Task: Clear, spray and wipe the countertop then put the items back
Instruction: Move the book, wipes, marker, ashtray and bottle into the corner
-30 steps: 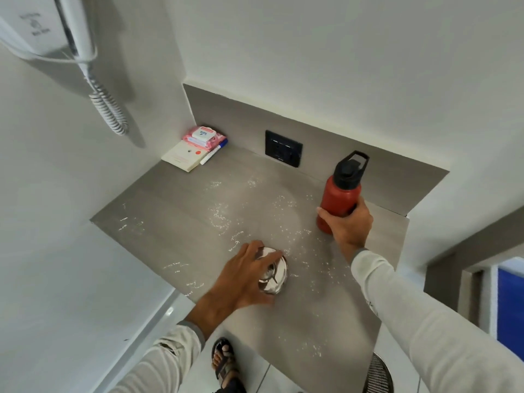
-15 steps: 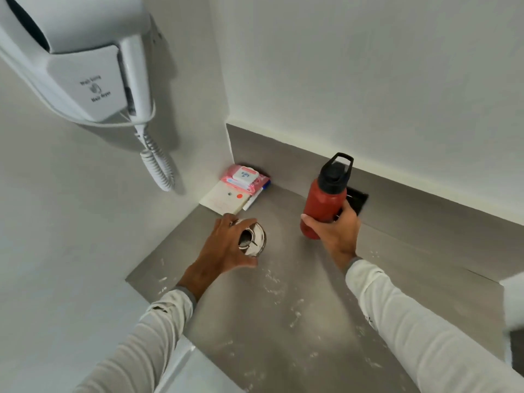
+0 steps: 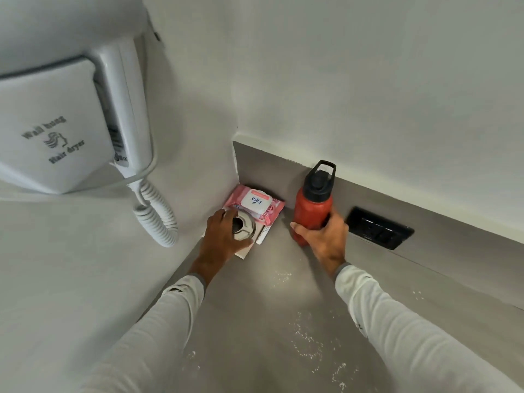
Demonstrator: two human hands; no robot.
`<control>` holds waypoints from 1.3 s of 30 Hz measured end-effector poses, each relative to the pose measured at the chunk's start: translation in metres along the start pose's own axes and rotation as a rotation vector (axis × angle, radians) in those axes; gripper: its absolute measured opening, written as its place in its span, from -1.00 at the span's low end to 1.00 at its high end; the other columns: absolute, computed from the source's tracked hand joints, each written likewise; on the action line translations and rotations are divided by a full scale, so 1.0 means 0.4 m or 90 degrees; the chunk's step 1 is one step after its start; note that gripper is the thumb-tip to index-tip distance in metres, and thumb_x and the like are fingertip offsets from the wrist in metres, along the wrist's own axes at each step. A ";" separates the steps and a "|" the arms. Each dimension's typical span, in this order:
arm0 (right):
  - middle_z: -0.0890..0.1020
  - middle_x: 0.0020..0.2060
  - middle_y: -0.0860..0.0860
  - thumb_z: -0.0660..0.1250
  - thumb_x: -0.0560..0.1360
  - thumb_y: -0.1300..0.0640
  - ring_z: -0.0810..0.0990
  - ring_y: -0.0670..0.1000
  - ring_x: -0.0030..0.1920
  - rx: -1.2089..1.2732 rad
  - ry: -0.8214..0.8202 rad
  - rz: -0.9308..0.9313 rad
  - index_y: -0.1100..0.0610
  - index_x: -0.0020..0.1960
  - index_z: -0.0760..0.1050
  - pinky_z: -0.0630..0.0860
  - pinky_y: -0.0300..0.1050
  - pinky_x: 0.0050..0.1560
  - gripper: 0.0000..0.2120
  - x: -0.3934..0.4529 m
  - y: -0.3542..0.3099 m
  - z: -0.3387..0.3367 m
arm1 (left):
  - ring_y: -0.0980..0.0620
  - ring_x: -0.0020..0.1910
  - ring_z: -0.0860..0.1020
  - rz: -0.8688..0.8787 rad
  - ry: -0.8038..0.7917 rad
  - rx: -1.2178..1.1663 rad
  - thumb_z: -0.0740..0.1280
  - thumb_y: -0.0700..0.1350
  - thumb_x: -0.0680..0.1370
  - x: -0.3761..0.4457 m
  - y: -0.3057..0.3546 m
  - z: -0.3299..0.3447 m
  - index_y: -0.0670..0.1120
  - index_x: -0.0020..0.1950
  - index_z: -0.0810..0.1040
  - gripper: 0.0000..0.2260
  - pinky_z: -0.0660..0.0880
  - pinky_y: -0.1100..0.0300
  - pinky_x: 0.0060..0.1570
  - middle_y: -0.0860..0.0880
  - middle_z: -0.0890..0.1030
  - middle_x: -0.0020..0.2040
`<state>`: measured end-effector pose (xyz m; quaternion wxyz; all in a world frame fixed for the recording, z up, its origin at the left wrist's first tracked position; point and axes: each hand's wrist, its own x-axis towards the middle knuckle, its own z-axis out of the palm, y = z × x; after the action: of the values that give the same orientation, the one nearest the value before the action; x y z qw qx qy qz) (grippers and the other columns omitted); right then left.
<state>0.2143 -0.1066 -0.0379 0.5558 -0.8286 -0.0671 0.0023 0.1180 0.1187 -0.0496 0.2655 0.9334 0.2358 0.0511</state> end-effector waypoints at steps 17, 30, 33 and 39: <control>0.66 0.20 0.00 0.68 0.20 -0.10 0.66 0.04 0.14 0.014 -0.077 0.003 0.02 0.38 0.42 0.60 0.07 0.26 -0.16 0.013 -0.004 0.092 | -0.16 0.57 0.14 0.127 -0.031 0.197 0.33 0.25 0.50 0.028 -0.058 0.011 -0.13 0.54 0.22 -0.25 0.22 -0.01 0.49 -0.20 0.15 0.58; 0.39 0.47 0.23 0.39 0.49 -0.20 0.40 0.25 0.45 -0.470 -0.126 -0.182 0.16 0.56 0.19 0.37 0.06 0.43 -0.20 -0.145 0.045 -0.113 | -0.23 0.49 0.31 0.175 0.096 0.245 0.13 0.23 0.59 -0.136 0.008 0.004 -0.21 0.53 0.23 -0.32 0.37 -0.12 0.38 -0.26 0.28 0.52; 0.22 0.57 0.24 0.13 0.58 -0.31 0.20 0.26 0.57 -0.602 -0.135 -0.225 0.13 0.62 0.07 0.18 0.15 0.54 -0.22 -0.210 0.078 -0.205 | -0.17 0.51 0.29 0.216 0.133 0.262 0.12 0.17 0.63 -0.215 0.051 0.036 -0.18 0.53 0.25 -0.41 0.33 -0.09 0.42 -0.21 0.31 0.52; 0.23 0.56 0.26 -0.05 0.58 -0.35 0.17 0.26 0.59 -0.689 -0.105 -0.243 0.11 0.61 0.15 0.11 0.23 0.58 -0.24 -0.302 0.150 -0.422 | -0.15 0.51 0.30 0.270 0.117 0.313 0.08 0.10 0.65 -0.386 0.205 0.133 -0.17 0.53 0.26 -0.48 0.30 -0.07 0.46 -0.20 0.29 0.53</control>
<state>0.1142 -0.2983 -0.0370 0.0363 -0.9652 -0.2499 -0.0682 0.0270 -0.0399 -0.0477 -0.0064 0.9893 0.0644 0.1310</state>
